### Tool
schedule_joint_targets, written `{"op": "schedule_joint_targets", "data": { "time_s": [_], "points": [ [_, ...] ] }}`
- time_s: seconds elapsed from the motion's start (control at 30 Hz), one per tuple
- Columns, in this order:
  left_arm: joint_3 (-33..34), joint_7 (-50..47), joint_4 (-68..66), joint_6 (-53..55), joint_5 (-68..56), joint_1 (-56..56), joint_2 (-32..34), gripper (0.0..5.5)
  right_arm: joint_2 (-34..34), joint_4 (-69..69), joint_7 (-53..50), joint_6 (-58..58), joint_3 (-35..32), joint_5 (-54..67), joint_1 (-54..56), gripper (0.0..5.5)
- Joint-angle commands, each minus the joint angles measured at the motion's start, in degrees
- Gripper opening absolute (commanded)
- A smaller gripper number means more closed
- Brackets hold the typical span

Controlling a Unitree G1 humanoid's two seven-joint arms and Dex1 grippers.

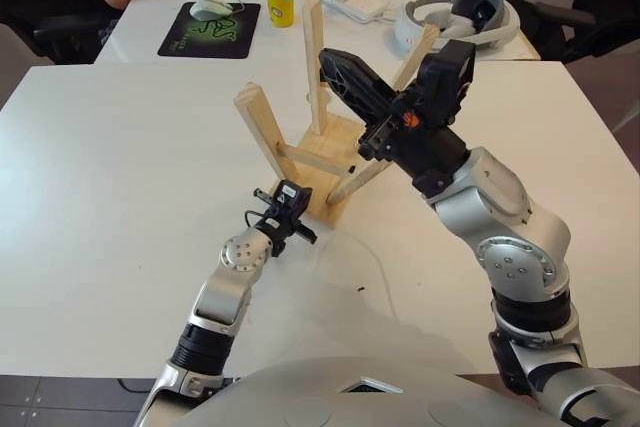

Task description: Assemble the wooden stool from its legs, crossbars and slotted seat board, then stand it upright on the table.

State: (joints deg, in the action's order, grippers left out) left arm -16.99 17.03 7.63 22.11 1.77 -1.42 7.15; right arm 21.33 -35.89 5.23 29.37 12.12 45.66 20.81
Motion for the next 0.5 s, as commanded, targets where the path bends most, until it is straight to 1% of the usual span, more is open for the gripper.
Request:
{"op": "schedule_joint_targets", "data": {
  "time_s": [0.03, 0.1, 0.17, 0.23, 0.33, 0.5],
  "points": [
    [-0.25, -0.22, -2.40, 3.22, 0.31, -1.30, 0.36, 0.01, -2.35, 3.69, -1.47, 0.50, -4.58, -2.17, 4.01, 0.00],
    [-0.16, -0.24, -2.82, 3.07, 0.31, -0.96, 0.34, 0.01, -3.61, 3.75, -1.37, -1.82, -9.45, -0.86, 9.09, 0.00],
    [-0.05, -0.36, -3.32, 2.93, 0.27, -0.78, 0.26, 0.01, -4.51, 3.82, -0.36, -2.62, -15.35, 6.37, 16.09, 0.00],
    [0.43, -0.98, -3.38, 2.81, 0.15, -1.03, 0.04, 0.01, -3.67, 5.31, -0.05, -2.38, -20.95, 15.23, 23.41, 0.00],
    [1.29, -1.74, -3.76, 2.59, -0.14, -1.15, -0.26, 0.01, -2.16, 7.82, -0.12, -1.48, -25.24, 22.64, 29.21, 0.00],
    [2.20, -2.45, -4.84, 1.88, -0.26, -0.64, -0.72, 0.01, 0.67, 11.69, 1.11, -0.60, -28.28, 28.07, 35.25, 0.00]
  ]
}}
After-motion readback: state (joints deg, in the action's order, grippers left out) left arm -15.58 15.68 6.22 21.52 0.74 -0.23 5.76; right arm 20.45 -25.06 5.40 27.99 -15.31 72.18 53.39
